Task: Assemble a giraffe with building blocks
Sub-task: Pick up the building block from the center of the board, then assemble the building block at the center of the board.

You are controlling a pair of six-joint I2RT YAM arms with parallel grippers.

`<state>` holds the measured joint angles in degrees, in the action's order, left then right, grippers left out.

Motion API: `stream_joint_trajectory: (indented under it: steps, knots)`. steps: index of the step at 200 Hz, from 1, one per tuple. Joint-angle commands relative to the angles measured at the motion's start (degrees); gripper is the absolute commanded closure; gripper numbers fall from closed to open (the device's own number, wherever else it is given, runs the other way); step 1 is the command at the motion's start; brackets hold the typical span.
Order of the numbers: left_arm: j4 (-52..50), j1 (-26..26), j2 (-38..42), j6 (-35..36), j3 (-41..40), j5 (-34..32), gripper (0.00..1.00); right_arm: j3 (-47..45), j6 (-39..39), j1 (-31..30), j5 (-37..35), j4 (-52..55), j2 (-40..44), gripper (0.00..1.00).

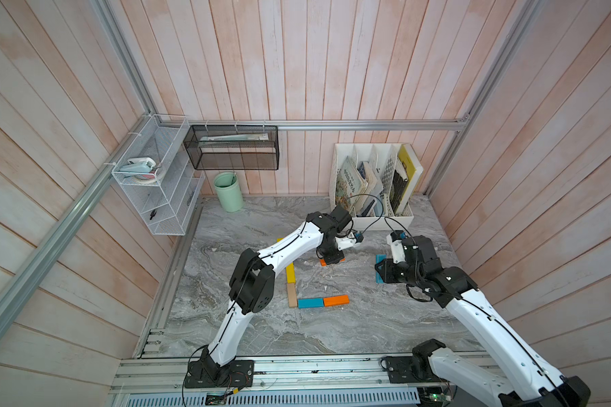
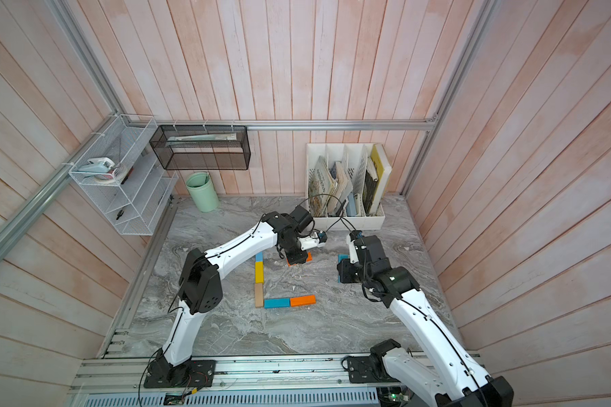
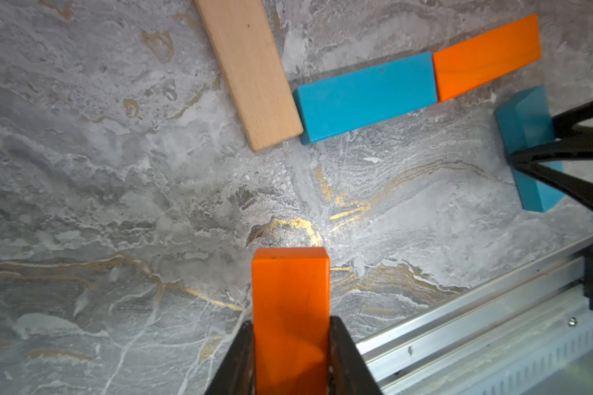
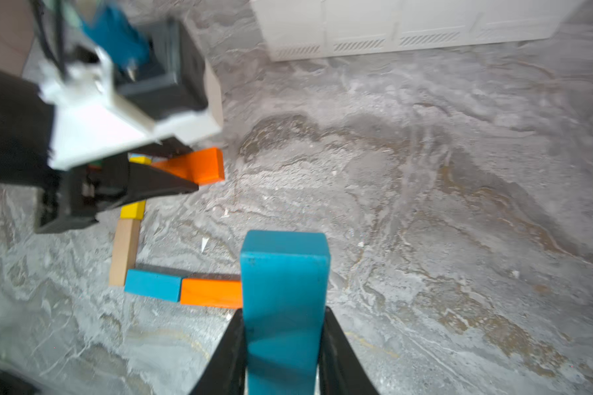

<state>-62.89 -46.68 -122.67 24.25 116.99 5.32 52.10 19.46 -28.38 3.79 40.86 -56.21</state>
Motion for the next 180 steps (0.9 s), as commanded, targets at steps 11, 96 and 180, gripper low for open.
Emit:
stream_joint_trajectory:
  steps: [11, 96, 180]
  knots:
    - [-1.92, -6.26, 12.70, -18.57, -11.83, -6.44, 1.00, 0.21, 2.22, -12.38, 0.10, 5.23, -3.52, 1.00]
    - [7.96, -13.44, 42.83, -51.38, -51.78, -11.60, 1.00, -9.30, 14.74, -25.10, -0.82, 7.48, 3.56, 1.00]
    - [17.79, -12.74, 58.76, -63.80, -69.05, -6.91, 1.00, -13.36, 20.68, -27.08, -1.22, 5.58, 3.71, 1.00]
